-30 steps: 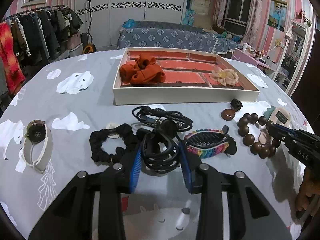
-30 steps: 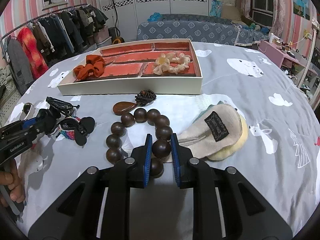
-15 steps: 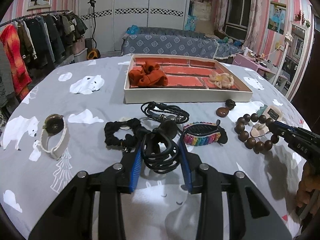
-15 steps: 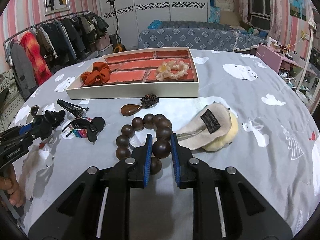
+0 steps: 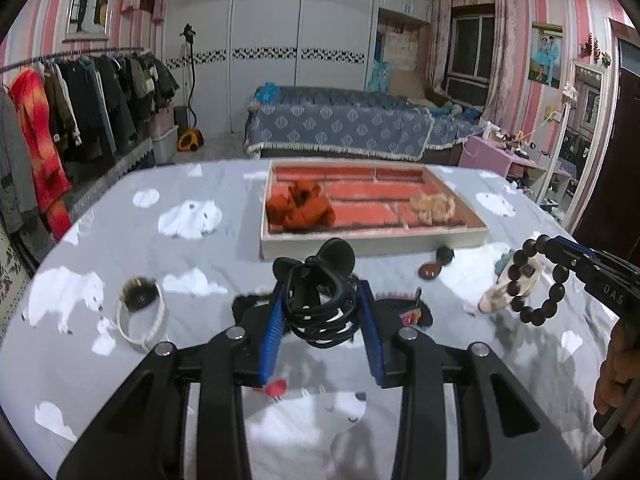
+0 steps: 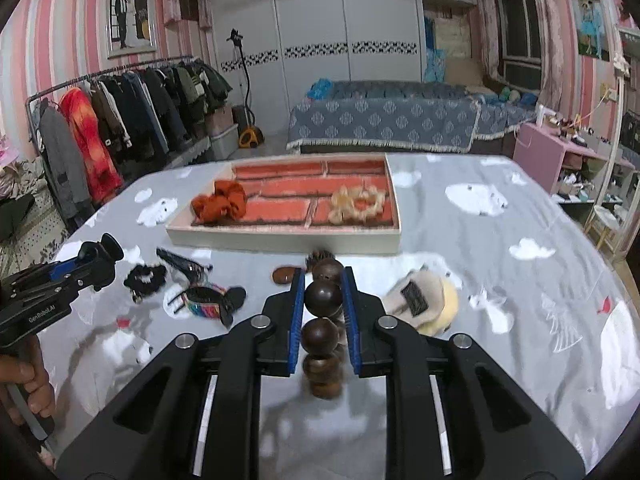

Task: Organize jewelry
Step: 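Carry the cable and bead bracelet into the tray and open both tools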

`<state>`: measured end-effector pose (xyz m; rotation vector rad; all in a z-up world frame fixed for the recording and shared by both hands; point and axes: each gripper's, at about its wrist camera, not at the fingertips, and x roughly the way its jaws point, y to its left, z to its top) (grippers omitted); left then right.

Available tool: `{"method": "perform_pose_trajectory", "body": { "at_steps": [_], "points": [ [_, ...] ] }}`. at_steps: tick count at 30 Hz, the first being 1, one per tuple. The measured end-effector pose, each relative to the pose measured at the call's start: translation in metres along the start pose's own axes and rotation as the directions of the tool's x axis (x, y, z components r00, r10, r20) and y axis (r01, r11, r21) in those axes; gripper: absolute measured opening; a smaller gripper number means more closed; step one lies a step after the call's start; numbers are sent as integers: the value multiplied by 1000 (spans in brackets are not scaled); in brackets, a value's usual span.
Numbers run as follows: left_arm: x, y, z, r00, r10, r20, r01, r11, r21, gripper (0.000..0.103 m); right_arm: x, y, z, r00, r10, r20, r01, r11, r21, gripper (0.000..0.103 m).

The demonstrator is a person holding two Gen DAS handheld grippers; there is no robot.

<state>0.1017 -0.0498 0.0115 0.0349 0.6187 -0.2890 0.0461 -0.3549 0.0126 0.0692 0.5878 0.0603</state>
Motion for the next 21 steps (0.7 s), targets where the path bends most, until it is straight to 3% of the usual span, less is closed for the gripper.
{"method": "perform_pose_trajectory", "body": {
  "at_steps": [21],
  "points": [
    [-3,1,57,992,46,120,-46,999,-4,35,-8,9,56,994,-5,114,9,999,-41,19]
  ]
}}
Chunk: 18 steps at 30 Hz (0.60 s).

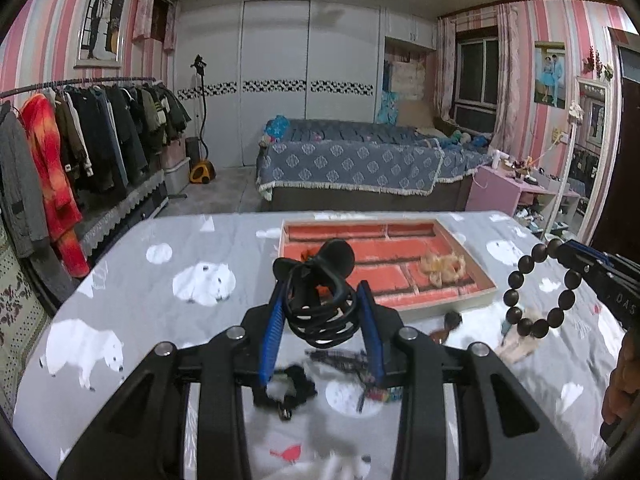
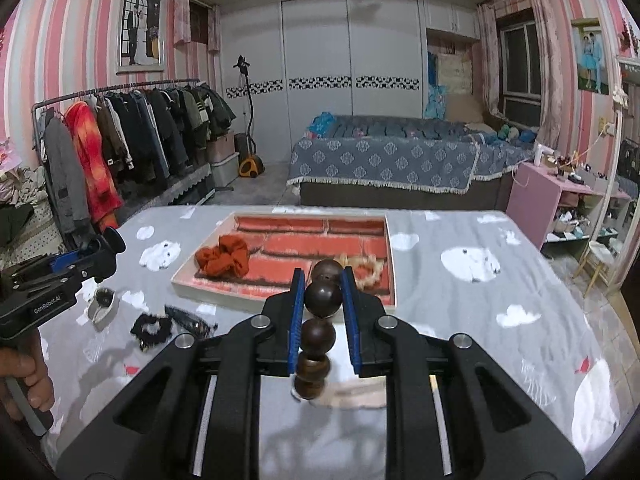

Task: Organize jewelry
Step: 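Carry the cable and bead bracelet into the tray and open both tools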

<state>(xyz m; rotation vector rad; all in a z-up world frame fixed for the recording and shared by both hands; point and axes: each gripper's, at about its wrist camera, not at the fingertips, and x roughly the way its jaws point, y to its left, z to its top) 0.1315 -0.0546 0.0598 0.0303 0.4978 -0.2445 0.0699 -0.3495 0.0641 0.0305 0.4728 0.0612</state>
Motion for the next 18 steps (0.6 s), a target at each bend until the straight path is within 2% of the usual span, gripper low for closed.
{"method": "perform_pose_trajectory", "body": {
  "at_steps": [7,18],
  "points": [
    [13,-5,31,998,15,53,-15,1000,5,35,17,-3,28,999,-11,40,12,1000,-22,19],
    [52,-7,67,988,102,119,-102,995,1,35,55,-16,65,997,-29,76,29,1000,7,19]
  ]
}}
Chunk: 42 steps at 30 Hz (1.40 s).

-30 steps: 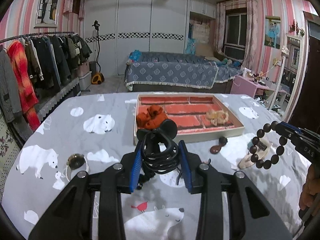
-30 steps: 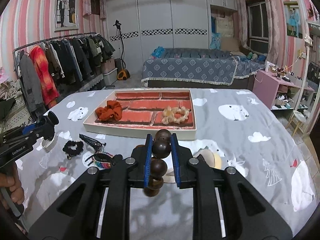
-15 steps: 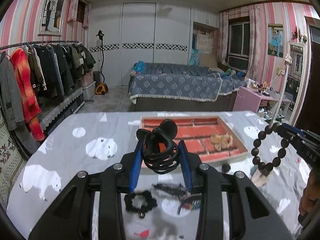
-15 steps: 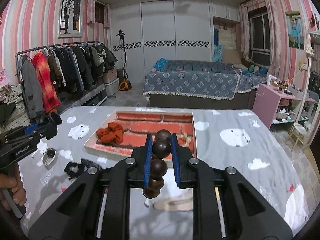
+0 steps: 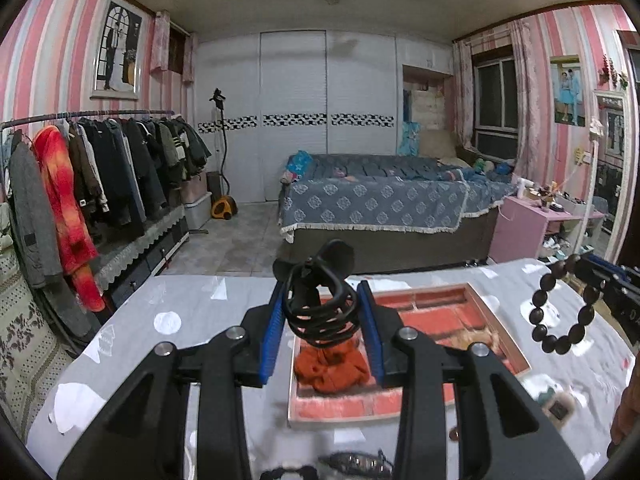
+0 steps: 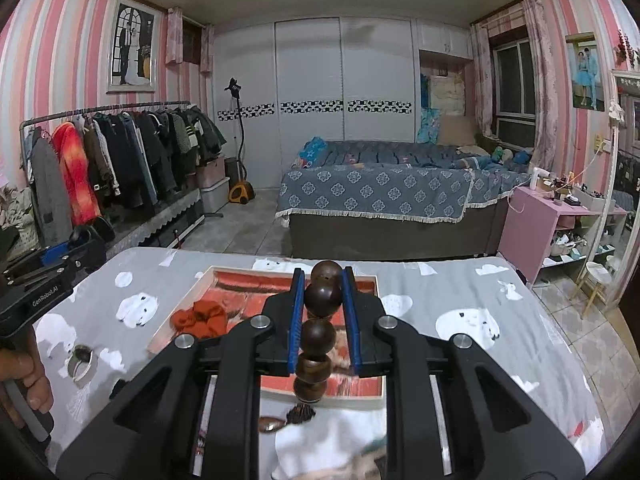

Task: Organize jewelry
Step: 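Carry the cable and bead bracelet into the tray and open both tools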

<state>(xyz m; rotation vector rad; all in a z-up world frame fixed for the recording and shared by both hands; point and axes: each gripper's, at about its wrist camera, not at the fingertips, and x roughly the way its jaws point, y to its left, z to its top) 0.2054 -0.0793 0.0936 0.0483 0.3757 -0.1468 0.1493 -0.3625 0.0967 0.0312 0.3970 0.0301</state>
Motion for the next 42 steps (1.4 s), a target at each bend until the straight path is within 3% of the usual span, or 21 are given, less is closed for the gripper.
{"method": "perform_pose_trajectory", "body": {
  "at_steps": [13,22,24,29,34,41,42],
  "points": [
    [82,-14,7,999,21,-45,-20,1000,13,35,77,-6,14,998,23,-61,-22,1000,16,19],
    [162,-19,3,988,38,-147,-39,999,-3,35,159,-11,19,989,15,-146,-12,1000,20,19],
    [185,-17,-3,982,0,-190,-7,999,-40,35,181,-13,16,984,3,-176,2,1000,28,19],
    [233,-14,-26,949,59,-310,-61,998,3,36,230,-17,-1,960,-9,-279,19,999,33,19],
    [251,-4,-44,921,34,-387,-41,999,-11,36,249,-25,-20,938,-70,-341,76,997,6,20],
    [256,-7,-51,908,21,-418,-21,1000,6,37,247,-36,-33,924,-79,-374,92,996,16,20],
    [254,-6,-50,910,22,-415,-22,1000,4,44,247,-37,-33,923,-77,-377,91,996,20,20]
  ]
}}
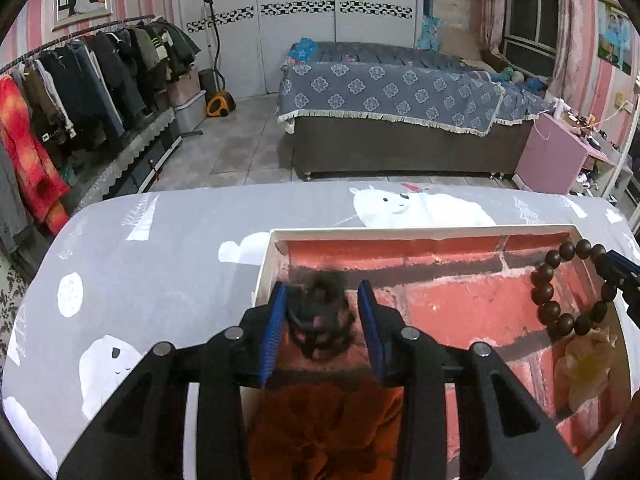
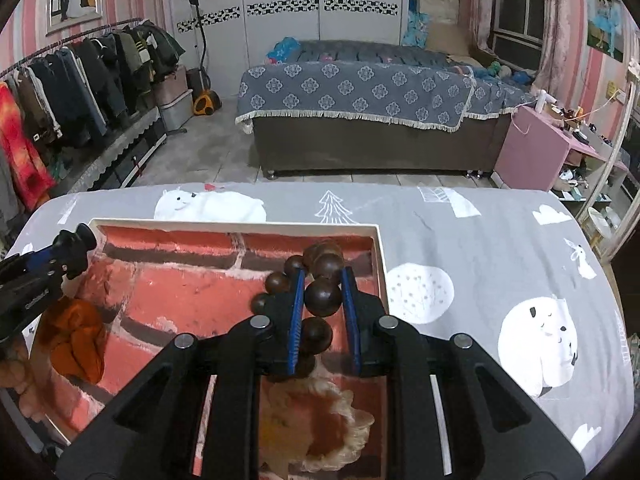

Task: Organize jewelry
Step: 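Carry the cable and bead bracelet into the tray and open both tools, then withdraw both tools from the tray over the table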

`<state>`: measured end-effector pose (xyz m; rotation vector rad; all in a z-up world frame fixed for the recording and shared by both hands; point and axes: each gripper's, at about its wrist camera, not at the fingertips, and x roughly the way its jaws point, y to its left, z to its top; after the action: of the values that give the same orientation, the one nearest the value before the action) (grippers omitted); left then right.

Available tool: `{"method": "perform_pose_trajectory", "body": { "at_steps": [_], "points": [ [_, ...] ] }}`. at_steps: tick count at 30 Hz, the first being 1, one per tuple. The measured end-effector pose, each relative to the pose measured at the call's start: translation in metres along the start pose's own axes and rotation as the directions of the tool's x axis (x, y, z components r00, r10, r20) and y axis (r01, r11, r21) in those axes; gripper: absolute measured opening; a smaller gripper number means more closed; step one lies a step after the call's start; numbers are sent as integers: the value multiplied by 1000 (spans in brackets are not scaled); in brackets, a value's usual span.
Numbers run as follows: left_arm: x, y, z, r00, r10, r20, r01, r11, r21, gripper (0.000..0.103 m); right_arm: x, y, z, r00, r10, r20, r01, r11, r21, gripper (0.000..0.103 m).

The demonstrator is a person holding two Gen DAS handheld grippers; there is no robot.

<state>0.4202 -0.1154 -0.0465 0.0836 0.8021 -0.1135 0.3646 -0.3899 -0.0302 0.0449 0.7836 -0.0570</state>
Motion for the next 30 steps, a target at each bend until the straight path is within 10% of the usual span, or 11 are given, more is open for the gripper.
{"method": "perform_pose_trajectory", "body": {
  "at_steps": [17,30],
  "points": [
    [-128,53,6,986,-37,163,43,998,-36,64,-111,-26,-11,984,39,172,-43,999,21,51],
    [-243,111,-191,955,102,278,-73,991,-113,67,-227,-50,-179,972,26,234,-44,996,74,68]
  ]
}}
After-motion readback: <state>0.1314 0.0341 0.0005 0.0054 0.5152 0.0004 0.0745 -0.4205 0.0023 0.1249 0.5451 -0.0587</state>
